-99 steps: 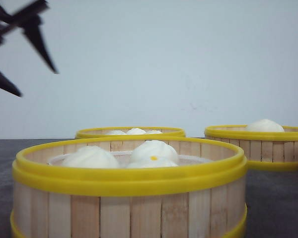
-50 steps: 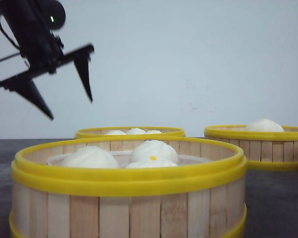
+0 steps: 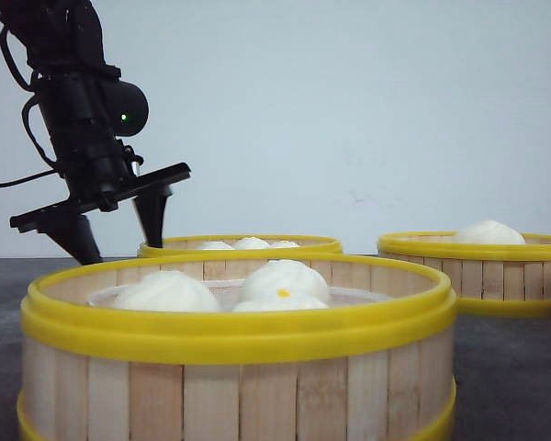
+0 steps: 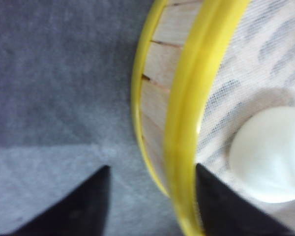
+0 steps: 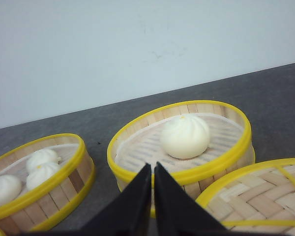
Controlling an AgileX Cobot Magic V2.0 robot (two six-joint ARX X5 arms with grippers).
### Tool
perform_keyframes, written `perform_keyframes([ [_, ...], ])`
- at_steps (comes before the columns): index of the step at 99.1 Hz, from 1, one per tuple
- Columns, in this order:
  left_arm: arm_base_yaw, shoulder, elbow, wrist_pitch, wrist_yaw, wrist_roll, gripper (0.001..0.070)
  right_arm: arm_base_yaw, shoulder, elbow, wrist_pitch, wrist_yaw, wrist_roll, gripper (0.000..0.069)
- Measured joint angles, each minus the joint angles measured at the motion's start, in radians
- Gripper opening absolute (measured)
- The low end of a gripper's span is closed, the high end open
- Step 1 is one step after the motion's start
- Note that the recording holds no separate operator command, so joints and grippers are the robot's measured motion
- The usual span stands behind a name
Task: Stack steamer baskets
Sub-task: 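Move the left gripper down to the rim of the three-bun basket, then close the left gripper on the yellow rim and lift the basket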
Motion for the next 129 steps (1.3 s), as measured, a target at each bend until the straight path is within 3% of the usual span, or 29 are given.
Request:
perform_keyframes([
  [8,-0.004,0.0,0.002,0.018,-0.016,0.008,0.0178,0.0,0.0,0.0,0.0,0.0,0.0,0.0007],
  [23,-0.008,0.0,0.002,0.041,-0.031,0.017,0.0136,0.0,0.0,0.0,-0.004,0.0,0.0,0.0007],
  [38,-0.013,0.0,0.004,0.051,-0.048,0.021,0.0046,0.0,0.0,0.0,-0.021,0.001,0.0,0.0007],
  [58,-0.021,0.0,0.013,0.06,-0.052,0.027,0.0031,0.0,0.0,0.0,-0.023,0.001,0.0,0.0007],
  [71,-0.023,0.016,0.066,0.054,-0.026,0.03,0.0031,0.0,0.0,0.0,-0.03,0.001,0.0,0.0007],
  [84,-0.025,0.017,0.163,-0.026,-0.024,0.044,0.0031,0.0,0.0,0.0,-0.053,0.001,0.0,0.0007],
  [116,-0.029,0.017,0.456,-0.288,-0.027,0.173,0.003,0.0,0.0,0.0,-0.096,0.001,0.0,0.0007],
  [129,-0.053,0.011,0.48,-0.441,-0.03,0.231,0.0029,0.0,0.0,0.0,-0.16,0.002,0.0,0.0007],
])
